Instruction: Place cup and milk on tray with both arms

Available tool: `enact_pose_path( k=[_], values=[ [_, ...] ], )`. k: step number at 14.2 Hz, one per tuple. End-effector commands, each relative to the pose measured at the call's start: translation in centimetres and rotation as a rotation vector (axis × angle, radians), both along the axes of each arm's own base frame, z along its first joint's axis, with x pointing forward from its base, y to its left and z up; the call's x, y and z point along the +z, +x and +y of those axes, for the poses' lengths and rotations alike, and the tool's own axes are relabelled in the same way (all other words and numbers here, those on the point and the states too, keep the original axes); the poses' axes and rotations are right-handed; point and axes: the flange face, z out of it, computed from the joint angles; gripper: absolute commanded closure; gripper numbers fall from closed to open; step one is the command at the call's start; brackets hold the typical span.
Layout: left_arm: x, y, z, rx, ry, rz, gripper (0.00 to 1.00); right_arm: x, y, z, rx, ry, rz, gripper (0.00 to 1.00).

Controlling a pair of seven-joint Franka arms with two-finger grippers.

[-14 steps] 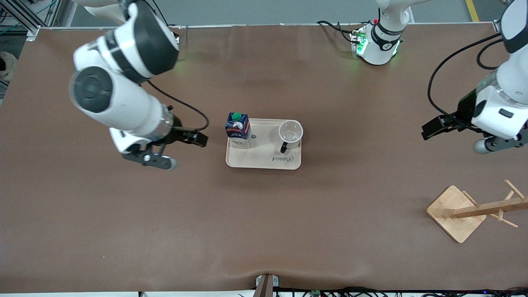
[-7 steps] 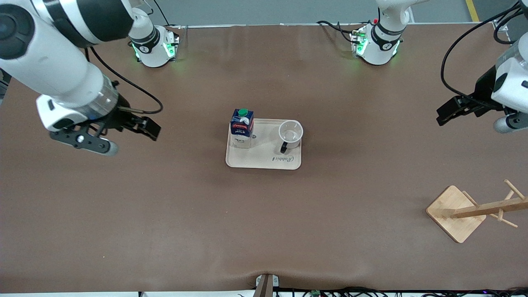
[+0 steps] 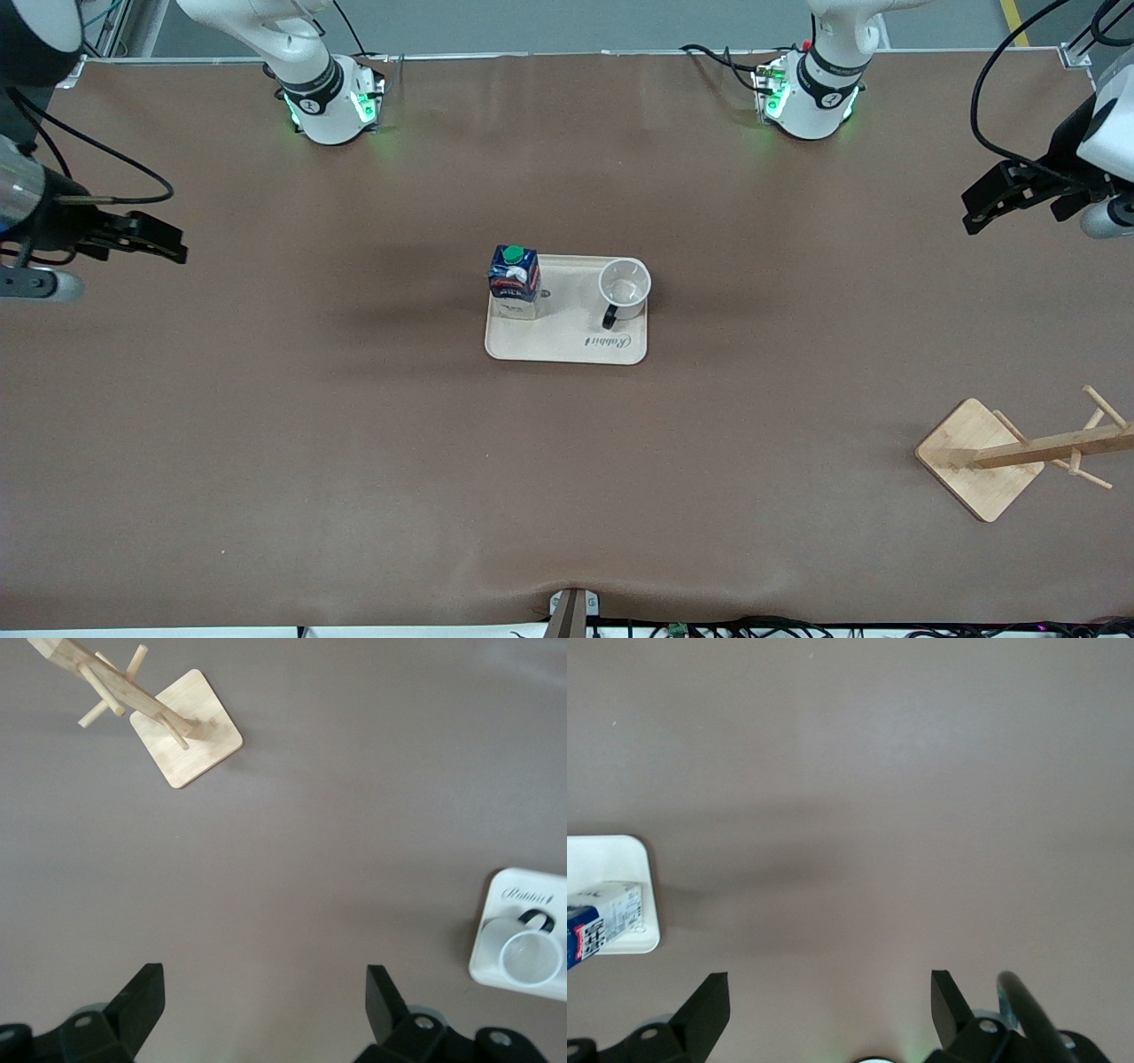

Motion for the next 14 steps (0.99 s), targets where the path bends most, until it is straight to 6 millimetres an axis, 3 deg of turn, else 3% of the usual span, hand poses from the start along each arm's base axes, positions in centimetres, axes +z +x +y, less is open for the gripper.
enact_pose_path(
  k=[1,2,4,6,9,12,13,14],
  values=[
    [0.1,-2.4,1.8,-0.071,0.011,0.02,0.0,-0.3,-0.5,-3.3,-0.014,0.001,-0.018,0.0],
    [0.4,-2.7,1.9,-0.072,-0.021,0.018,0.0,-0.2,-0.4,-3.6,0.041,0.007,-0.023,0.0],
    [0.6,-3.1,1.8,-0.071,-0.053,0.028,0.0,-0.3,-0.2,-7.4,0.189,0.055,-0.045,0.0],
    [1.2,-4.0,1.1,-0.07,-0.049,0.031,0.0,0.6,-0.7,-10.9,0.202,0.12,-0.084,0.0],
    [1.1,-3.8,0.4,-0.082,-0.048,0.033,0.0,1.6,-0.8,-9.3,0.223,0.109,-0.09,0.0],
    [0.9,-3.2,0.4,-0.093,-0.054,0.014,0.0,1.9,-1.2,-8.9,0.192,0.109,-0.072,0.0],
    [0.4,-2.7,0.5,-0.094,-0.055,0.006,0.0,1.9,-1.3,-8.0,0.121,0.107,-0.06,0.0],
    [-0.2,-2.1,0.3,-0.099,-0.057,0.008,0.0,2.0,-1.4,-5.8,0.031,0.092,-0.043,0.0]
  ],
)
